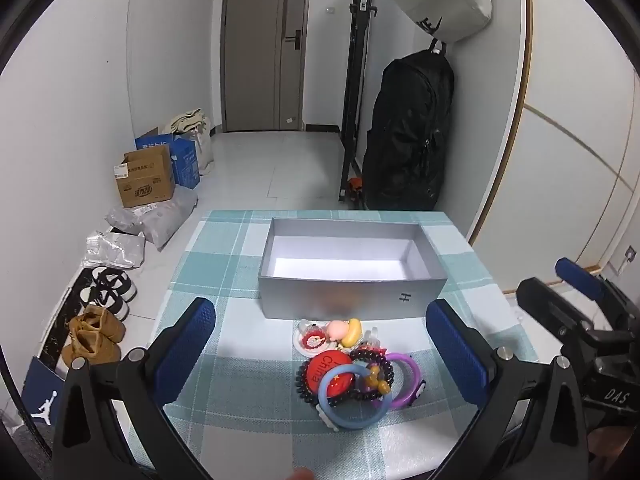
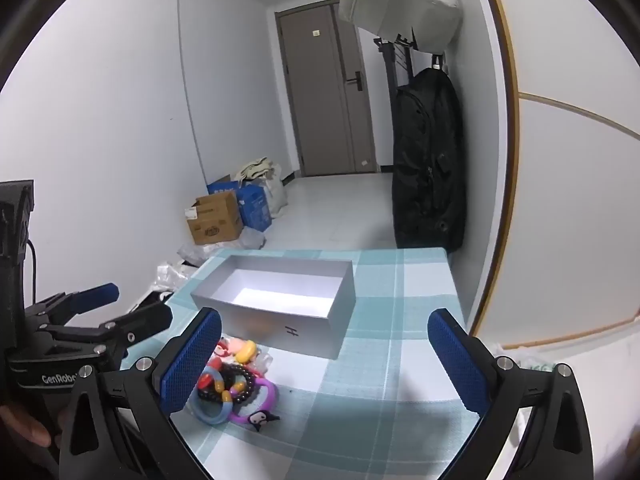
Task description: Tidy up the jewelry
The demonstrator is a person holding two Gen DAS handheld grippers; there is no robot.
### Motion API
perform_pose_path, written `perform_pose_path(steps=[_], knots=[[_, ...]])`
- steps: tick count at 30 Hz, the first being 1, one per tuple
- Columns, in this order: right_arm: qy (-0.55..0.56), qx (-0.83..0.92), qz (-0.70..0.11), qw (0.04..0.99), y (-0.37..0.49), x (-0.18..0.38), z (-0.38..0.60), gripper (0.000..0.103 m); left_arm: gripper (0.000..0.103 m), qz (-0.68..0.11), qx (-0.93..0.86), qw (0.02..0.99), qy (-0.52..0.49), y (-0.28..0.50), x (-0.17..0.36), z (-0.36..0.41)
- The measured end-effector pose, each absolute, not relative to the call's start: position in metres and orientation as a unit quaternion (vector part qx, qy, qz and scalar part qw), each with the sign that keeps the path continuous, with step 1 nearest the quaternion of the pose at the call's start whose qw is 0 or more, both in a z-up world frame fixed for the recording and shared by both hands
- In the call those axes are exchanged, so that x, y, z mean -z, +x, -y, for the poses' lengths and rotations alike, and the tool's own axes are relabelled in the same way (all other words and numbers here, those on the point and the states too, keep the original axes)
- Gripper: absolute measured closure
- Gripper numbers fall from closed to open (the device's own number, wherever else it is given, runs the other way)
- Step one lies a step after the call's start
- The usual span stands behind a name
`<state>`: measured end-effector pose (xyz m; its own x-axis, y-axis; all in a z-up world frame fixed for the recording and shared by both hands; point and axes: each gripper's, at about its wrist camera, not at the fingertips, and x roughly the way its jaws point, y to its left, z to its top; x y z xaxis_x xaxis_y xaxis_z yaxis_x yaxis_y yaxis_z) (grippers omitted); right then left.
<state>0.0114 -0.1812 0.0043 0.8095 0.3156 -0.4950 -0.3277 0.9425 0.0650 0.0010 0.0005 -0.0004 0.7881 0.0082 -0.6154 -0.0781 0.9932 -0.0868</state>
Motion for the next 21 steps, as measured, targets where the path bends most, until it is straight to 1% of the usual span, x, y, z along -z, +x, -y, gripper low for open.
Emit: perform_pose_path(steps=[3, 6, 21], knots=[[-0.013, -0.170, -0.257, 0.951, 0.0118, -0.0041, 0.1812, 0.000, 0.001, -0.318, -0.023, 0.947, -0.043, -0.0027, -0.0002, 0.0026], [-0.016, -0.171, -0.258, 0.951, 0.0122, -0.0038, 0.1813, 0.000, 0.001, -0.328, -0.025, 0.944, -0.037, 0.0018, 0.0005, 0.0069], [-0.017, -0.168, -0.259, 0.951, 0.0134, -0.0035, 0.1816, 0.000, 0.001, -0.322, -0.008, 0.945, -0.054, -0.0034, 0.0014, 0.0013]])
